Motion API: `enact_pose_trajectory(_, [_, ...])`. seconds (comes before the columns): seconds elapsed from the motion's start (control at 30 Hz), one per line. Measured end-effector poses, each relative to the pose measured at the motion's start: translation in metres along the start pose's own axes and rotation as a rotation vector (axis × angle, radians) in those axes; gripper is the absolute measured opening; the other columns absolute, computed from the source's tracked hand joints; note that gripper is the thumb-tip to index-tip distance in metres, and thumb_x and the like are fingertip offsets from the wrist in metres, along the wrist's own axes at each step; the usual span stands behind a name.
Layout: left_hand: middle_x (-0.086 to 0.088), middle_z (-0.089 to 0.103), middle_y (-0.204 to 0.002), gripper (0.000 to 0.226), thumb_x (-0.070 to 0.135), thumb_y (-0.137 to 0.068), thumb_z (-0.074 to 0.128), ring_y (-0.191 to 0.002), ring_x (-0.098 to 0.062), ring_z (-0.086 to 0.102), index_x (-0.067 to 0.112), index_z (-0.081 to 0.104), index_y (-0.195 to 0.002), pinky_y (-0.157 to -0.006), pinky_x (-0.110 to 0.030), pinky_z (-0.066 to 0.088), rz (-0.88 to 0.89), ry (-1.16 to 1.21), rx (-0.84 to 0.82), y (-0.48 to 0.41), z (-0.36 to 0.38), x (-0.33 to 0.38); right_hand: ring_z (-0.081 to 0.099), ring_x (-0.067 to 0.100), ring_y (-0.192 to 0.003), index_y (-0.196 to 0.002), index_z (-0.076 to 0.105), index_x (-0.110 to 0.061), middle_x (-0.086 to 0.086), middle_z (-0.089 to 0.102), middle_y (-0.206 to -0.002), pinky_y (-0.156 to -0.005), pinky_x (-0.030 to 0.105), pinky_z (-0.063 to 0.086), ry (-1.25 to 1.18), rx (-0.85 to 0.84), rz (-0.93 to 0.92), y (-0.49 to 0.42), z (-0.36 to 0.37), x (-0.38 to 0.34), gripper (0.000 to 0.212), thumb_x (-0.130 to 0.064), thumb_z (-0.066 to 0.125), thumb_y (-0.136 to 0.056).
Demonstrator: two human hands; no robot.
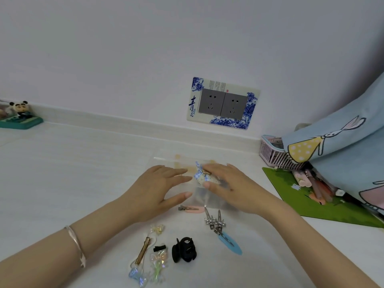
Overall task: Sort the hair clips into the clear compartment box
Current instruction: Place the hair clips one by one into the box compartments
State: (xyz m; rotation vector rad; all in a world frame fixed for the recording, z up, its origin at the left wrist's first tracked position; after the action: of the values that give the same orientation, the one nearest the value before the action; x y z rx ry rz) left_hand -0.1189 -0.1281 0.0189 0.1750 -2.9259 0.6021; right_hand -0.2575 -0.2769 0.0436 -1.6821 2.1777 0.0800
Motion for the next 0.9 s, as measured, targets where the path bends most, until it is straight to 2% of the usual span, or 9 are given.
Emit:
enact_pose_trajectory(0.07, [0.013, 0.035, -0.15, 0.063, 0.065, -0.085, 0.021, -0.132, -0.007, 0.038, 0.036, 0.043, -0.137, -0.11, -0.021, 0.016, 0.001, -0.002, -0.02, 0.0, 0.001, 0.0, 0.015, -0.003, -0.141, -0.144, 0.029, -0.036, -0.015, 0.028, -0.154, -0.116, 0.023, -0.004, 0.054, -0.018, -0.025, 0.009, 0.004, -0.002, 0.066, -0.067, 0.025, -0.086])
enact_pose_trajectory(0.2, [0.013, 0.035, -0.15, 0.063, 0.065, -0.085, 0.021, -0.132, -0.006, 0.038, 0.036, 0.045, -0.136, -0.11, -0.022, 0.014, -0.01, 0.013, -0.021, 0.0, 0.0, 0.0, 0.004, 0.002, -0.145, -0.143, 0.031, -0.035, -0.011, 0.025, -0.156, -0.116, 0.03, -0.015, 0.256, -0.085, -0.035, 0.008, 0.01, -0.006, 0.066, -0.065, 0.017, -0.087])
enact_pose_trajectory(0.3, [0.013, 0.034, -0.151, 0.06, 0.064, -0.086, 0.023, -0.132, -0.007, 0.038, 0.037, 0.043, -0.136, -0.112, -0.024, 0.015, -0.007, 0.006, -0.035, 0.001, 0.002, 0.001, 0.011, 0.004, -0.145, -0.136, 0.044, -0.031, -0.013, 0.041, -0.148, -0.116, 0.037, -0.016, 0.342, -0.041, -0.066, 0.003, 0.006, -0.013, 0.059, -0.061, 0.02, -0.091])
enact_pose_trajectory(0.43, [0.013, 0.035, -0.151, 0.059, 0.064, -0.087, 0.023, -0.131, -0.009, 0.04, 0.036, 0.044, -0.136, -0.111, -0.024, 0.016, -0.009, 0.004, -0.036, 0.001, 0.001, 0.001, 0.036, 0.003, -0.133, -0.105, 0.067, -0.035, -0.017, 0.069, -0.111, -0.116, 0.038, -0.014, 0.402, 0.149, -0.145, 0.004, -0.012, -0.015, 0.059, -0.063, 0.018, -0.089])
enact_pose_trajectory(0.57, [0.011, 0.038, -0.149, 0.055, 0.062, -0.09, 0.029, -0.129, -0.01, 0.042, 0.035, 0.047, -0.134, -0.109, -0.024, 0.019, -0.006, 0.008, -0.018, 0.001, 0.001, 0.0, 0.041, 0.004, -0.13, -0.099, 0.07, -0.032, -0.012, 0.072, -0.1, -0.116, 0.038, -0.017, 0.398, 0.092, -0.176, 0.003, -0.009, -0.018, 0.055, -0.057, 0.02, -0.093])
enact_pose_trajectory(0.67, [0.012, 0.036, -0.15, 0.056, 0.06, -0.089, 0.03, -0.131, -0.009, 0.039, 0.034, 0.045, -0.136, -0.109, -0.022, 0.018, 0.004, 0.007, -0.028, 0.002, 0.0, 0.001, 0.039, 0.002, -0.131, -0.104, 0.068, -0.031, -0.013, 0.07, -0.108, -0.115, 0.036, -0.018, 0.345, 0.082, -0.156, 0.005, -0.008, -0.021, 0.045, -0.052, 0.028, -0.096])
enact_pose_trajectory(0.73, [0.011, 0.037, -0.149, 0.054, 0.056, -0.09, 0.037, -0.135, -0.007, 0.034, 0.032, 0.044, -0.137, -0.11, -0.018, 0.015, 0.023, 0.047, -0.026, 0.004, -0.004, 0.003, 0.042, 0.0, -0.126, -0.108, 0.067, -0.03, -0.015, 0.068, -0.112, -0.117, 0.033, -0.011, 0.291, 0.135, -0.159, 0.012, -0.011, -0.023, 0.036, -0.047, 0.038, -0.095])
enact_pose_trajectory(0.8, [0.014, 0.045, -0.142, 0.052, 0.056, -0.088, 0.042, -0.133, -0.002, 0.034, 0.031, 0.049, -0.133, -0.108, -0.011, 0.015, 0.061, 0.124, -0.001, 0.006, -0.011, 0.009, 0.053, 0.004, -0.112, -0.1, 0.069, -0.026, -0.013, 0.068, -0.104, -0.116, 0.033, 0.011, 0.198, 0.255, -0.194, 0.027, -0.016, -0.024, 0.022, -0.039, 0.052, -0.093])
enact_pose_trajectory(0.9, [0.027, 0.06, -0.112, 0.042, 0.066, -0.082, 0.049, -0.112, 0.006, 0.049, 0.039, 0.062, -0.111, -0.092, -0.01, 0.038, 0.086, 0.312, -0.012, 0.013, -0.021, 0.022, 0.057, 0.003, -0.087, -0.083, 0.069, -0.026, -0.015, 0.067, -0.086, -0.089, 0.026, 0.04, 0.035, 0.273, -0.138, 0.055, -0.017, -0.02, 0.016, -0.04, 0.061, -0.085])
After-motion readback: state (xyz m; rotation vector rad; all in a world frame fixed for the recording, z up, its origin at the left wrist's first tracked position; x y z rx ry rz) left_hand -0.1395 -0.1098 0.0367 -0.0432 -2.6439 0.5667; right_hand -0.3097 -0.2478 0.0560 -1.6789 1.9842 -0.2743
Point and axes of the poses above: each hand's wrist, its own y-axis away from the middle knuckle, its own z-axis out of the palm, x = y × z, the point moved 3 cm from there along -y, towards the middle knuckle
